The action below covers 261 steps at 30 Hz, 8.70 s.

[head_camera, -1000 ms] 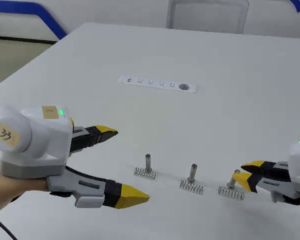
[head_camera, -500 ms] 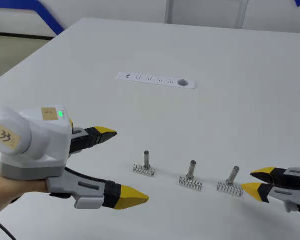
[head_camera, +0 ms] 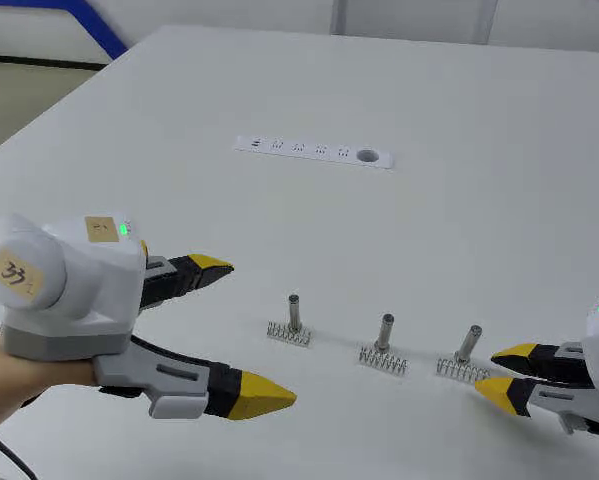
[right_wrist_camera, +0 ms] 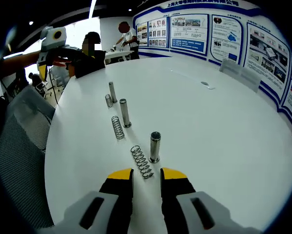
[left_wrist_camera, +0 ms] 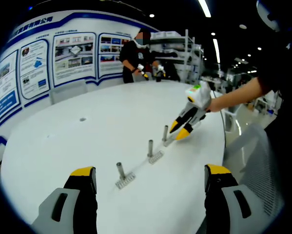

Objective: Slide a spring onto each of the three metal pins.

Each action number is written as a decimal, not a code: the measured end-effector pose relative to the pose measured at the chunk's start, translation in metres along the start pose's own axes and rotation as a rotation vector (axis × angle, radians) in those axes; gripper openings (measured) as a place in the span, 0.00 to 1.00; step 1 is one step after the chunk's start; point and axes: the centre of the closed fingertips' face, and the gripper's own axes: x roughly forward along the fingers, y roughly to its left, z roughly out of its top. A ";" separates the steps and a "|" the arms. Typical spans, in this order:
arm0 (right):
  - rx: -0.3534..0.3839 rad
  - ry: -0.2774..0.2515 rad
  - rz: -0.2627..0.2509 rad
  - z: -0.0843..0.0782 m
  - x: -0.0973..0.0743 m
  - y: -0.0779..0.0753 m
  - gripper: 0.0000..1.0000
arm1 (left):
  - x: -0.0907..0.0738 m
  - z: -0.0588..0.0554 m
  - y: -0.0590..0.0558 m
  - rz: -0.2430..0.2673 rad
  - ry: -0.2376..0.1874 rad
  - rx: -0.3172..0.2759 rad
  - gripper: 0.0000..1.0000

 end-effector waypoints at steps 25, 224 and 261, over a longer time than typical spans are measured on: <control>-0.077 0.067 0.082 -0.006 0.015 0.008 0.20 | 0.001 -0.001 0.001 -0.005 0.005 -0.008 0.93; -0.230 -0.371 0.262 0.170 -0.095 0.116 0.11 | 0.042 0.058 -0.084 -0.188 -0.125 0.169 0.48; 0.006 -0.151 -0.006 0.090 -0.035 -0.015 0.11 | 0.021 0.058 -0.008 0.091 -0.137 0.014 1.00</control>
